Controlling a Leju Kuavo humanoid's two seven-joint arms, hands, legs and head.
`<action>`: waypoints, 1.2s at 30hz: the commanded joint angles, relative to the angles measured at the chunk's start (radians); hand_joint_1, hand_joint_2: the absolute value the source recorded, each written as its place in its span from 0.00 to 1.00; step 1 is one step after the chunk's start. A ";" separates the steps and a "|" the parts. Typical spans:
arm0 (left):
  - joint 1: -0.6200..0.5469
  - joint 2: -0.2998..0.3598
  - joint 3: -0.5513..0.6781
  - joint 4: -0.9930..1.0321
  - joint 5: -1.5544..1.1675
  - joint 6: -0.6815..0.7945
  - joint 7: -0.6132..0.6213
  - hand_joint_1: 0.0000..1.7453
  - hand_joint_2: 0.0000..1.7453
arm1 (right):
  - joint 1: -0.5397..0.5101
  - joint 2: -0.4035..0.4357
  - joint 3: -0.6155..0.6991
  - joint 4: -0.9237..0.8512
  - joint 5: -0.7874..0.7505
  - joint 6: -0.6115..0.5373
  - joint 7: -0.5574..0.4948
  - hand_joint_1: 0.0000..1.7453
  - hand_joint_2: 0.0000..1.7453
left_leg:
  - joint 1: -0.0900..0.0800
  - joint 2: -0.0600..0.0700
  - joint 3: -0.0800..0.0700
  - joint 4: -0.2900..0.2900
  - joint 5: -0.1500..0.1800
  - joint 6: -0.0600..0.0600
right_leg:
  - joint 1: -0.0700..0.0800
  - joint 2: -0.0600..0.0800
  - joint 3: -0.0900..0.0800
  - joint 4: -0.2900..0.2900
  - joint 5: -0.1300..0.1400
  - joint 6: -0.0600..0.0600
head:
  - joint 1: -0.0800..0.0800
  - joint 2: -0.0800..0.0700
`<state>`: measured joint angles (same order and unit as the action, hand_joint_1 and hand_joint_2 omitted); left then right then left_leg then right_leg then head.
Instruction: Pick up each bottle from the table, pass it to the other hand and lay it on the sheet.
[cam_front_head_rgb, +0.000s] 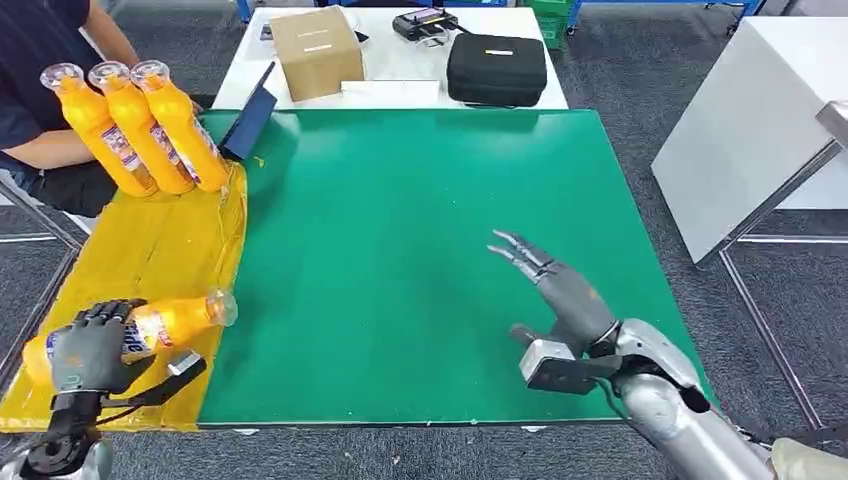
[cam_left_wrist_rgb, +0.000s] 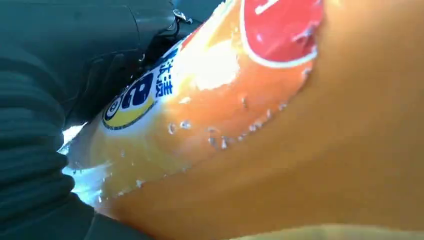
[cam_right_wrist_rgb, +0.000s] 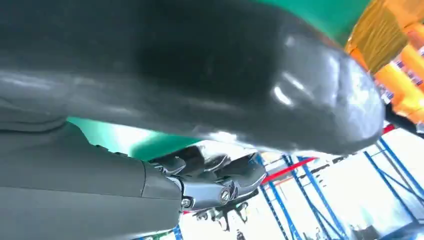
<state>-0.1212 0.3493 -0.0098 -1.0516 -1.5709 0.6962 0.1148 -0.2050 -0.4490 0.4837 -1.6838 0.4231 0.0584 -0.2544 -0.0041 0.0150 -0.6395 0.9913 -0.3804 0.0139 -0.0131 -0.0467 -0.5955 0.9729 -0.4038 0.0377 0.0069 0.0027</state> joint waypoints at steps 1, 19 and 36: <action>-0.231 0.033 -0.158 0.469 0.021 0.002 -0.067 1.00 1.00 | -0.038 -0.006 -0.013 0.014 0.011 0.023 -0.011 0.00 0.00 | 0.001 -0.003 0.006 0.000 -0.002 -0.001 | 0.000 0.002 0.007 -0.001 -0.002 -0.001 | 0.000 0.000; -0.196 -0.032 -0.061 0.506 0.015 0.002 -0.274 0.00 0.00 | -0.053 0.007 0.001 0.068 0.031 0.036 -0.008 0.00 0.00 | -0.001 -0.002 0.012 -0.002 0.000 0.000 | -0.002 0.000 0.014 -0.002 -0.002 -0.001 | 0.000 0.000; -0.223 0.037 -0.481 0.321 0.000 0.002 0.230 0.00 0.00 | 0.004 0.041 0.013 0.108 0.080 0.005 -0.006 0.00 0.00 | 0.000 -0.007 0.010 0.000 0.000 0.000 | -0.001 -0.002 0.013 -0.001 -0.003 -0.001 | 0.000 0.000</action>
<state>-0.3322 0.3719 -0.2794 -0.6847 -1.5686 0.7084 0.3007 -0.2002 -0.4395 0.4688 -1.6472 0.4997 0.0721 -0.2636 -0.0057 0.0079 -0.6322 0.9910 -0.3787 0.0153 -0.0150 -0.0541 -0.5852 0.9732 -0.4050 0.0388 0.0069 0.0027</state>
